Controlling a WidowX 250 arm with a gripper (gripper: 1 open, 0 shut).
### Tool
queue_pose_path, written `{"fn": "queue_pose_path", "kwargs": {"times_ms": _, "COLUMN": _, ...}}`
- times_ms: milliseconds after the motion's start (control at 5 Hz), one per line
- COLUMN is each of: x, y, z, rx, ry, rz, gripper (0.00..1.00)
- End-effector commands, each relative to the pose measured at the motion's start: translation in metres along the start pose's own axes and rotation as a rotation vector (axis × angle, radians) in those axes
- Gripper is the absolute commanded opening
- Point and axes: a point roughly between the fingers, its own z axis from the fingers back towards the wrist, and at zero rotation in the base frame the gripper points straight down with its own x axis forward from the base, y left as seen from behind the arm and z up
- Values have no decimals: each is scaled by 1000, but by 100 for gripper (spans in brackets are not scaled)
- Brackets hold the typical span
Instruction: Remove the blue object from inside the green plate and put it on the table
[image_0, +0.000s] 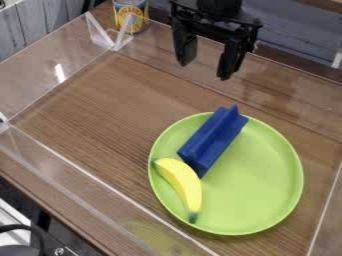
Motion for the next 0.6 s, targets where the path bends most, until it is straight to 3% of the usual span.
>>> {"fn": "queue_pose_path", "kwargs": {"times_ms": 0, "x": -5, "y": -6, "z": -8, "rx": -7, "ry": 1, "rz": 5, "gripper": 100}}
{"fn": "queue_pose_path", "kwargs": {"times_ms": 400, "x": -18, "y": -25, "z": -28, "rx": -31, "ry": -46, "rz": -27, "gripper": 100}}
